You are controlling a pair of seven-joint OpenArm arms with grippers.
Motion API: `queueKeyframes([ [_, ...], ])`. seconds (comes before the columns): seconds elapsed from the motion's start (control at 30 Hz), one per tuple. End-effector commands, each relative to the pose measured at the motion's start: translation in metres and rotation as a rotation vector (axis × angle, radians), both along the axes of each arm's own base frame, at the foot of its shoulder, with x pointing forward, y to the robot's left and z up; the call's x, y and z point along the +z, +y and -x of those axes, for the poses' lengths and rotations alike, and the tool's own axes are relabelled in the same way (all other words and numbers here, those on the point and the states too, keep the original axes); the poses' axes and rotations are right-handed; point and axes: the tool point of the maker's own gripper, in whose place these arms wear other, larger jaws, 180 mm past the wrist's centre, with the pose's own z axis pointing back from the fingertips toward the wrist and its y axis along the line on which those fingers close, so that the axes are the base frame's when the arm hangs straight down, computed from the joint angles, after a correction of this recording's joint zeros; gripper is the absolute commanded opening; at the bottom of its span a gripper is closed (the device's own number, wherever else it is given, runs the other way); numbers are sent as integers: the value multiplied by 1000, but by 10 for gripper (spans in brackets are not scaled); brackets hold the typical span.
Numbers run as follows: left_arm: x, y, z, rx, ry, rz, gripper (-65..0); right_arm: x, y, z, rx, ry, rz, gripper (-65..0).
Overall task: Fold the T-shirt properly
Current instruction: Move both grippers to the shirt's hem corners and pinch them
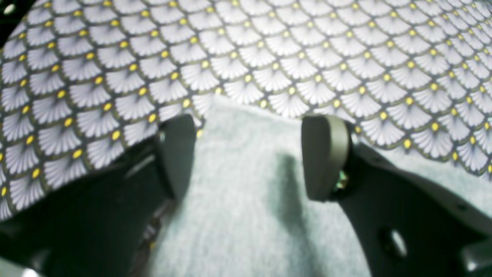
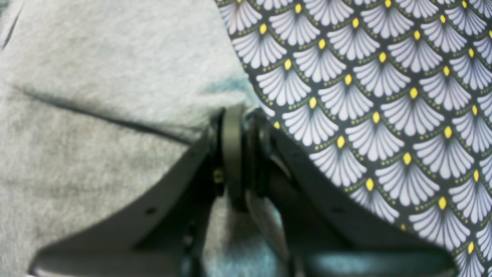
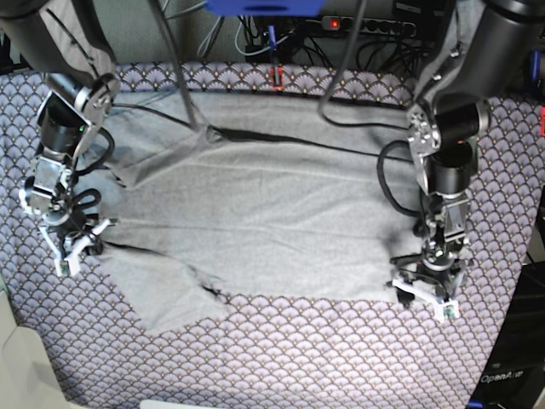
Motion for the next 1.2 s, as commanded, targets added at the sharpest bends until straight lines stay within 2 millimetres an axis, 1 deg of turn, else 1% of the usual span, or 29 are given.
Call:
queueKeyframes([
  [0.0, 35, 11, -20, 14, -92, -22, -226, 11, -8, -7, -2, -15, 26, -619],
  [0.27, 37, 28, -17, 69, -85, -53, -226, 10, -7, -7, 3, -12, 29, -619],
  [0.33, 36, 36, -14, 81, -79, -66, -224, 12, -13, -6, -2, -12, 39, -619],
  [0.4, 25, 34, -10, 76, -50, -60, -224, 12, -13, -6, -2, -12, 39, -619],
  [0.43, 16, 32, -6, 74, -25, -51, -224, 12, -14, -6, -3, -11, 40, -619],
  [0.53, 8, 30, -4, 73, -4, -38, -224, 12, -15, -6, -3, -11, 42, -619],
  [0.67, 2, 25, -2, 68, -18, -37, -224, 12, -15, -5, -4, -8, 42, -619],
  [0.77, -9, 21, 4, 65, -9, -29, -224, 12, -15, -5, -4, -8, 42, -619],
  [0.83, -13, 19, 5, 62, -4, -24, -234, 12, -15, -5, -4, -8, 42, -618],
  [0.87, -13, 19, 5, 62, -4, -24, -257, 12, -15, -5, -4, -6, 42, -618],
  [0.93, -13, 19, 6, 62, -2, -24, -339, 12, -15, -5, -4, -6, 42, -618],
  [1.0, -13, 19, 6, 62, -2, -24, -452, 11, -15, -4, -4, -4, 42, -618],
  [1.1, -13, 19, 5, 62, 2, -22, -584, 11, -15, -4, -4, -3, 42, -618],
  [1.17, -11, 20, 4, 62, -4, -25, -634, 11, -15, -4, -4, -3, 42, -618],
])
